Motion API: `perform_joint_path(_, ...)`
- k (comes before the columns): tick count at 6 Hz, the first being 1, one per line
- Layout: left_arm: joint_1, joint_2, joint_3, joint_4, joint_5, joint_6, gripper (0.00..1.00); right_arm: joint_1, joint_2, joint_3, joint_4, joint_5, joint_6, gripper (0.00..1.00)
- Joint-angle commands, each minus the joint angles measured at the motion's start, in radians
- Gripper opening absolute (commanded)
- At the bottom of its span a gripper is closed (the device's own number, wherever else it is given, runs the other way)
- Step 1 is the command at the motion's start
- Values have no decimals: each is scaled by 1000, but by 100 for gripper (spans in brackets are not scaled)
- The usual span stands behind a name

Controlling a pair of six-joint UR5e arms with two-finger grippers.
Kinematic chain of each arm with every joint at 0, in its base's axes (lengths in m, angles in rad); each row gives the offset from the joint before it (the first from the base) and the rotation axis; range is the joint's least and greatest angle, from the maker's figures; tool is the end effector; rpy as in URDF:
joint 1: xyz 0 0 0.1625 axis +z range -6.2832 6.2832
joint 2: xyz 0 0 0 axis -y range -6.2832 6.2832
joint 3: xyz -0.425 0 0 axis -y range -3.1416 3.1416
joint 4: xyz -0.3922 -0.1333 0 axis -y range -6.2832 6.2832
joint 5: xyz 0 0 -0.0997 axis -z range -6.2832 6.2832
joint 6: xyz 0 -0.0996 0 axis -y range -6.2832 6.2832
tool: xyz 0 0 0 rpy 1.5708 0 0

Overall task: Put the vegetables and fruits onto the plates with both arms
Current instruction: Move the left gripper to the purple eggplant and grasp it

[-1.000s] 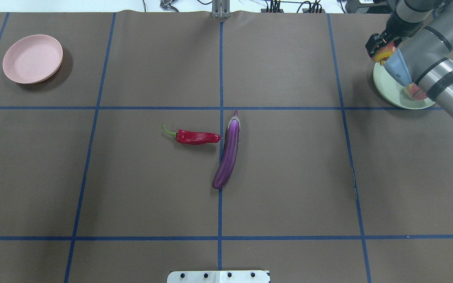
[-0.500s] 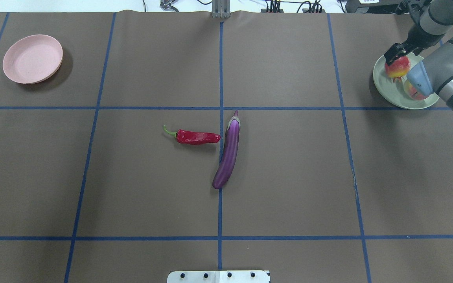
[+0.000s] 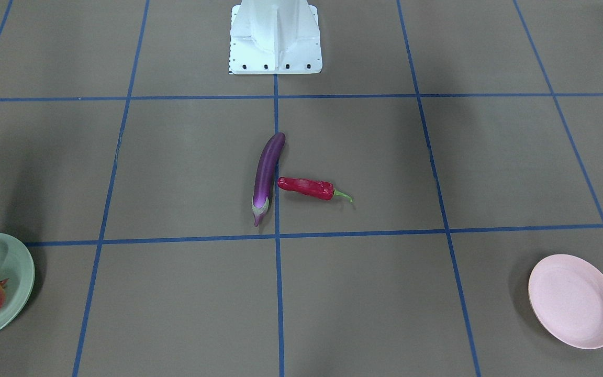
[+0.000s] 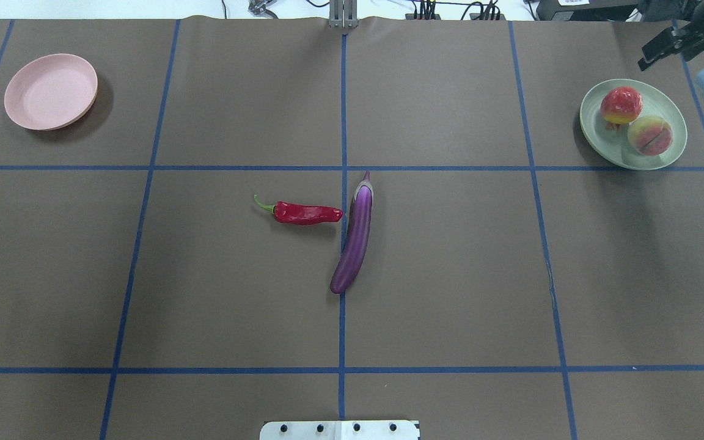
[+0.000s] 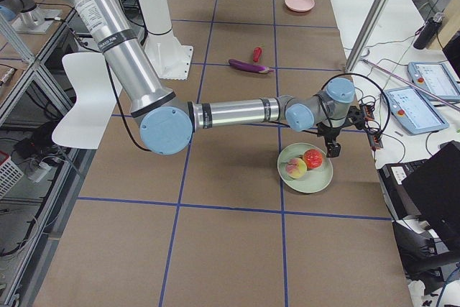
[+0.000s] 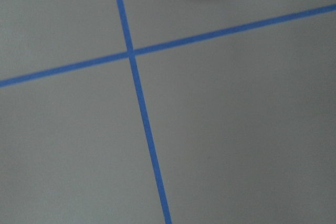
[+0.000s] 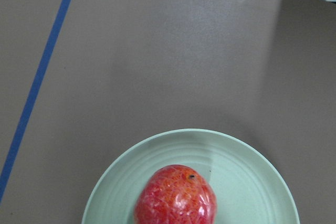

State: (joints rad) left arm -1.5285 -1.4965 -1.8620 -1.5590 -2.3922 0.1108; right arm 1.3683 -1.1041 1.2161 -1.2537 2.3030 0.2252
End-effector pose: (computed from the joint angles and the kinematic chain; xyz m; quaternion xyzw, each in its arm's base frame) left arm -0.0408 -0.4650 0.5480 0.1074 0.3937 0.1105 0.9062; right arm -0.0759 -0.7015 0.5241 0.1200 -0.3840 -0.0659 0.9131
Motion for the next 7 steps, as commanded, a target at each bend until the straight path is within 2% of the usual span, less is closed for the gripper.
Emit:
perform_joint_path(1,2,-71,-17,-18,-4,-181,100,110,-154,147,-27,44,-82,100)
perform_joint_path(2,27,-93,-31,-18,-1,-312,100,129,-283,283,-73,44,-119,100)
perform_joint_path(3,86,-146,-39,-21,7,-362,100,152,-410,439,-214,29,-168,100)
perform_joint_path(4,199,-171,-83,-19,2,-428,100,184,-525,520,-242,29,-193,100)
perform_joint_path(5,306,-203,-85,-27,8,-506,100,189,-574,555,-240,27,-193,100)
perform_joint_path(6,402,-272,-80,-27,18,-692,100,187,-582,556,-237,26,-195,100)
perform_joint_path(7,551,-385,-65,-23,165,-917,100,187,-585,557,-234,26,-195,100)
